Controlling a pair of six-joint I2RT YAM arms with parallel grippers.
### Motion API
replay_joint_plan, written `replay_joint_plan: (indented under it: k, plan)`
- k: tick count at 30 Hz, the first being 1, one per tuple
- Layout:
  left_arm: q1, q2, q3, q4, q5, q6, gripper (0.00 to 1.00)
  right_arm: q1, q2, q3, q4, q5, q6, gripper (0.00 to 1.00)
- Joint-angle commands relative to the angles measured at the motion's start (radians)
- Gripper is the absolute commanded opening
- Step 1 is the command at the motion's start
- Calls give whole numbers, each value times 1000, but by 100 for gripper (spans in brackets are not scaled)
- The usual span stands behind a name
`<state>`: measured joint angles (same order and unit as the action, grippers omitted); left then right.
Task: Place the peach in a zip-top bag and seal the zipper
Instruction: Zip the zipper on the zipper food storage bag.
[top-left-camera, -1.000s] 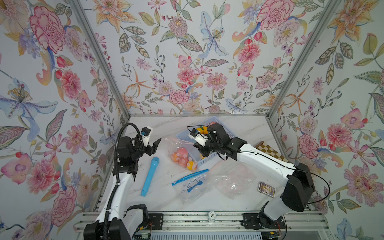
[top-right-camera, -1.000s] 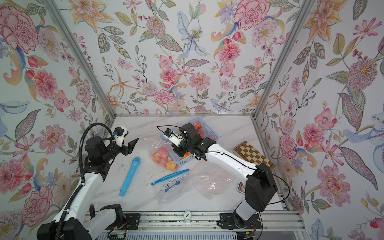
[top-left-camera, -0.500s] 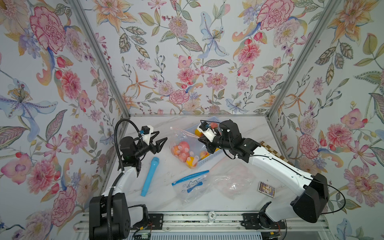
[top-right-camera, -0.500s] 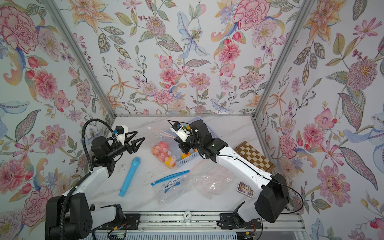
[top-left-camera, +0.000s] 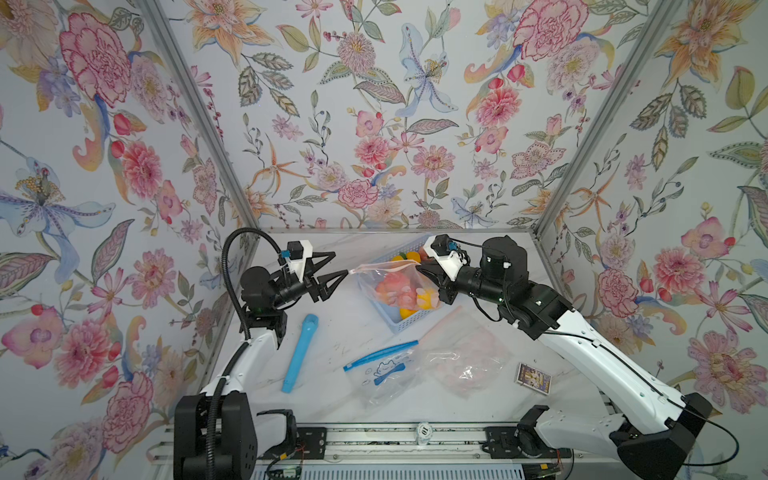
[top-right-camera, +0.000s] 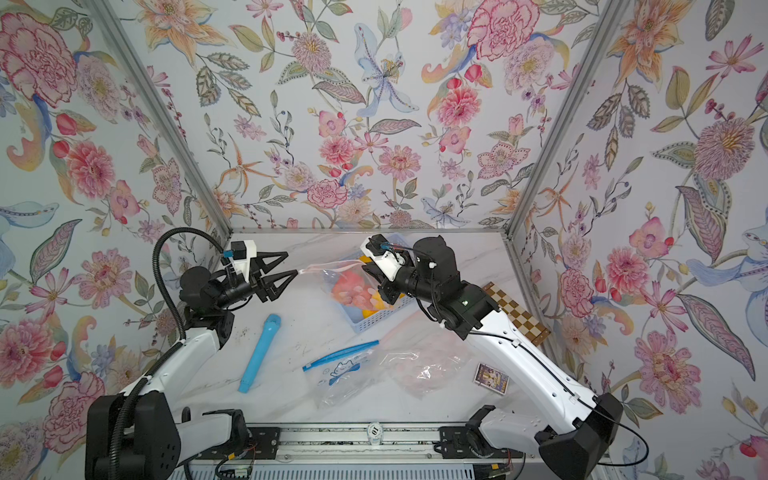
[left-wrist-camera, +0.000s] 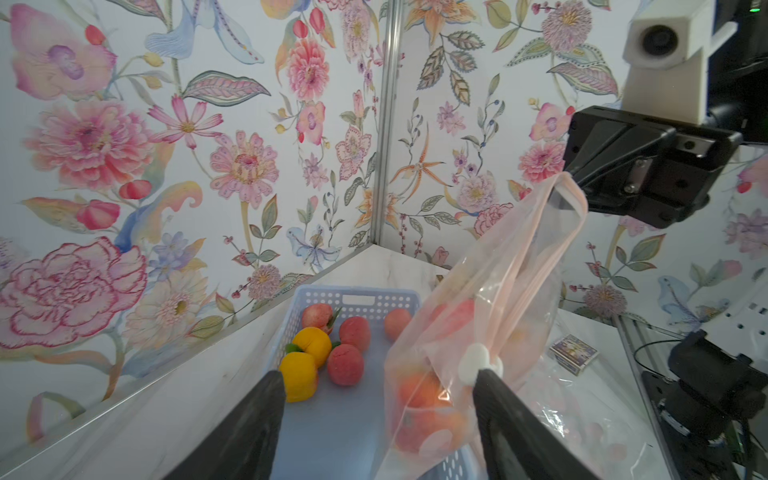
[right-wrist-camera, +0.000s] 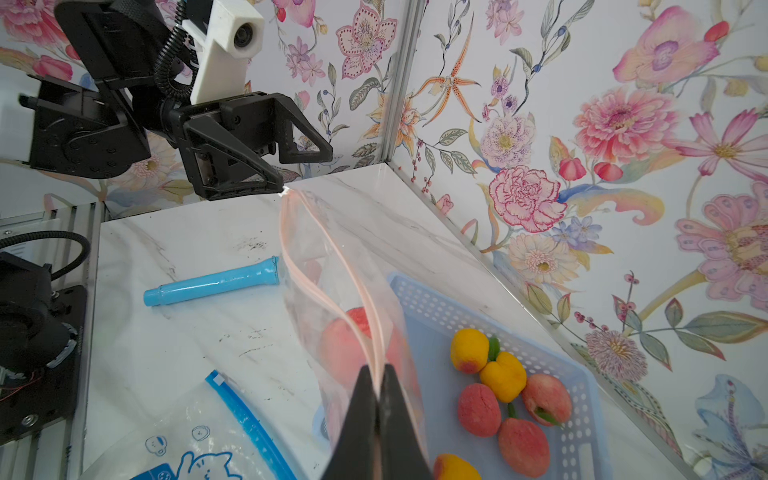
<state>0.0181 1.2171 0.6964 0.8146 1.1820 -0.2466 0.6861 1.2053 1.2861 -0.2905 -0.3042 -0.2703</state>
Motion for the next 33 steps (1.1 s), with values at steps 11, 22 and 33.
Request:
replay_joint_plan:
  k: [11,22,33]
  plan:
    - [-92,-63,-116,264,102,-20,77,-39,-104,-30,-18,-76,31,0]
    - [-101,84,-152,738,143,-331,56,-44,-107,-53,27,-64,48,0]
    - [-110,94,-143,539,135,-238,56,-55,-96,-53,60,59,71,0]
